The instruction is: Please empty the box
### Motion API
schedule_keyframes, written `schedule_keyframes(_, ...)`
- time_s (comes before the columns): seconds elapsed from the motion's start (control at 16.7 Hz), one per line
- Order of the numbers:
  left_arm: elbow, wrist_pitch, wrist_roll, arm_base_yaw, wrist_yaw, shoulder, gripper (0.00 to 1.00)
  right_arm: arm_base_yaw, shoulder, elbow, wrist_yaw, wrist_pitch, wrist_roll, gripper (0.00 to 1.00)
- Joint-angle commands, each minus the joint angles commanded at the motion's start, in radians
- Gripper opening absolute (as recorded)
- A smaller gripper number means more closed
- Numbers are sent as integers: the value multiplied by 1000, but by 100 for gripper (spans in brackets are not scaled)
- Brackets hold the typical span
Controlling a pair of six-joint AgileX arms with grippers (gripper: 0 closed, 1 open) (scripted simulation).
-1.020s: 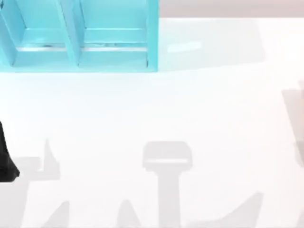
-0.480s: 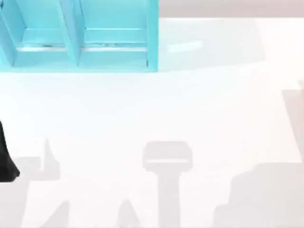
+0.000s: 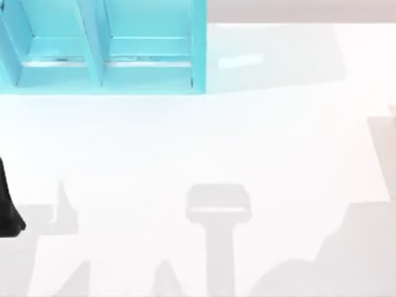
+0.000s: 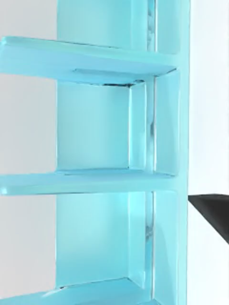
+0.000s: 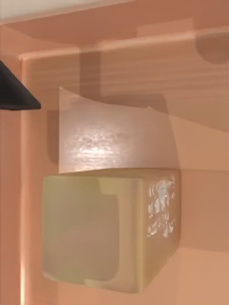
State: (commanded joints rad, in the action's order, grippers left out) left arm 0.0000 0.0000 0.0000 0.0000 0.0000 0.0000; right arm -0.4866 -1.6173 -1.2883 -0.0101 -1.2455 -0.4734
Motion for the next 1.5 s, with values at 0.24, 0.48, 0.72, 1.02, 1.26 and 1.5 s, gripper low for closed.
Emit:
schedule_keyframes(0.24,0,0,0,0,0,0,100,4,-2,17,0,18,3,100)
schedule_keyframes(0.48,0,0,0,0,0,0,100,6,-41,123,0,162,6,100)
schedule_keyframes(0.72,0,0,0,0,0,0,100,7,-91,252,0,354,9,100)
schedule_keyframes(1.02,0,0,0,0,0,0,100,7,-109,294,0,403,9,100)
schedule_keyframes(1.26,0,0,0,0,0,0,100,7,-109,294,0,403,9,77)
schedule_keyframes(1.5,0,0,0,0,0,0,100,7,-109,294,0,403,9,47)
